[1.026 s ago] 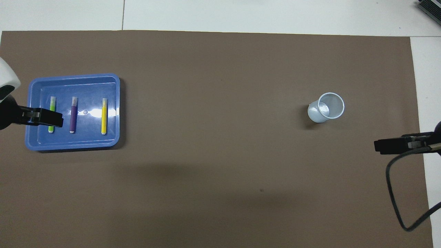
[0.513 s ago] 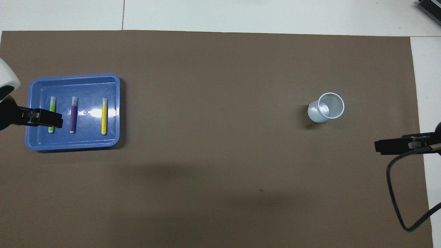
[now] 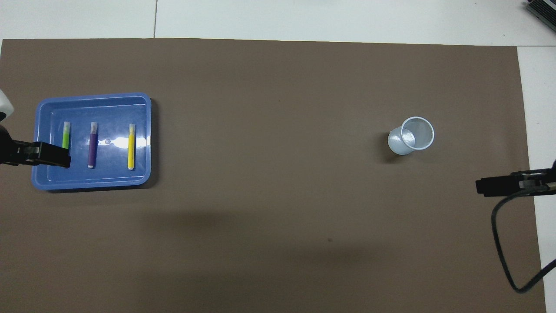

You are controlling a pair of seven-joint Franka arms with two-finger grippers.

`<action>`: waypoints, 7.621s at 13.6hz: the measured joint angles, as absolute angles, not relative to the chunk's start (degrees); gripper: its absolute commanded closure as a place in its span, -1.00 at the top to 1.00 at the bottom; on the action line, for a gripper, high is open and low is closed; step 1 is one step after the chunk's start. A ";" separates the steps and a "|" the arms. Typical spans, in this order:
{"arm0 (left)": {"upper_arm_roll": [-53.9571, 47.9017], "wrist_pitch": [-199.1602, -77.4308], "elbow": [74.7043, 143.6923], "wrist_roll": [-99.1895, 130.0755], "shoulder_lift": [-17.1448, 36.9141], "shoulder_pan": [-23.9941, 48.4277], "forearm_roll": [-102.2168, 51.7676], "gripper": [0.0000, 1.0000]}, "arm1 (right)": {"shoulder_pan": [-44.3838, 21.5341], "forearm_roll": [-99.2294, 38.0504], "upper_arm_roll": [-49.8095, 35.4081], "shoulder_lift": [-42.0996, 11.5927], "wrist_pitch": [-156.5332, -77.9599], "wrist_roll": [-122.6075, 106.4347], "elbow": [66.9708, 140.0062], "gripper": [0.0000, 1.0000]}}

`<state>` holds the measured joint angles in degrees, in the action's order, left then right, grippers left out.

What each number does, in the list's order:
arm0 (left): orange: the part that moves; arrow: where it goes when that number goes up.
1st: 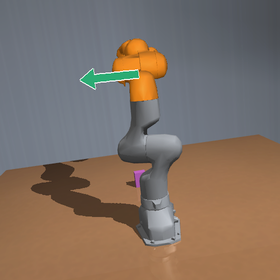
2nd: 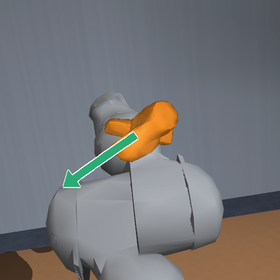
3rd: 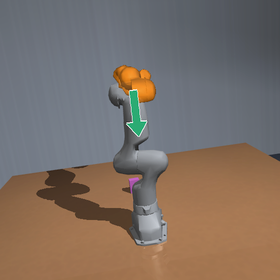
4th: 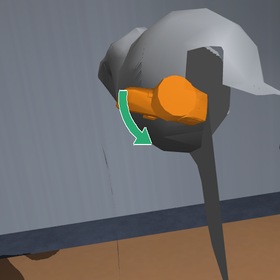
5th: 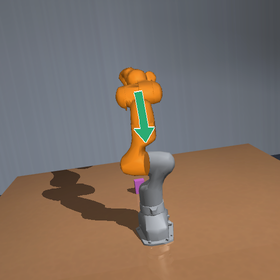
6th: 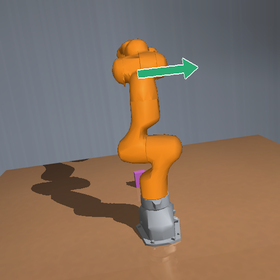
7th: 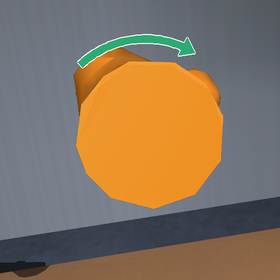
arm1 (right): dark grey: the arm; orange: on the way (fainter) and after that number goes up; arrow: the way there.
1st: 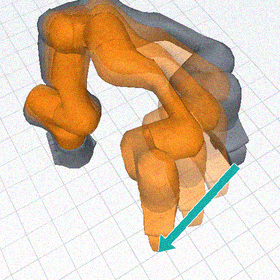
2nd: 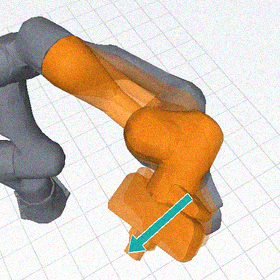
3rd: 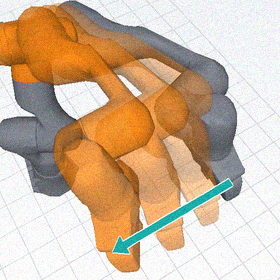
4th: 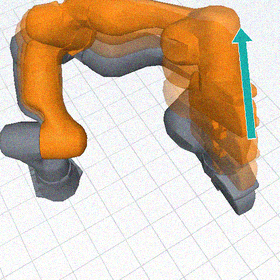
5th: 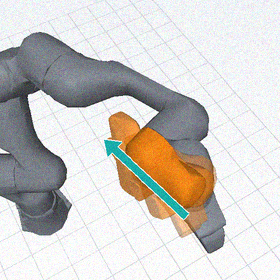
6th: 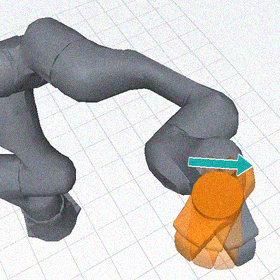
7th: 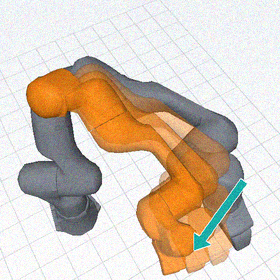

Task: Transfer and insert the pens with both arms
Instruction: 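Move the left gripper over the yellow pen in the blue tray, then lower the left gripper and grasp the yellow pen, then lift the yellow pen with the left gripper while the right gripper approaches, then grasp the yellow pen tip with the right gripper from the left gripper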

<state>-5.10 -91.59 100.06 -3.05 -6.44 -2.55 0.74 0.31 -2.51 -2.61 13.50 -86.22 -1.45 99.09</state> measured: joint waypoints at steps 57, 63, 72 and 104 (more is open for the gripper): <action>-5.39 -130.15 113.66 -2.63 18.07 -4.71 -9.08 -0.16 | -2.66 -5.64 0.73 8.43 -91.04 -15.55 99.73 1.00; -5.42 -130.52 114.08 -2.66 17.94 -4.24 -9.07 -1.00 | -3.85 -5.92 0.67 7.93 -91.34 -12.11 99.76 1.00; -4.92 -132.04 112.04 -3.41 17.71 -4.35 -1.16 -1.00 | -5.08 -5.94 0.65 7.81 -91.36 -11.23 100.04 1.00; -6.66 -104.68 100.56 69.98 15.91 5.34 -43.87 -1.00 | -36.83 -44.60 0.49 -6.72 -145.40 16.59 113.49 1.00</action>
<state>-6.66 -104.68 100.56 69.98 15.91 5.34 -43.87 -36.83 -44.60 0.49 -6.72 -145.40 16.59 113.49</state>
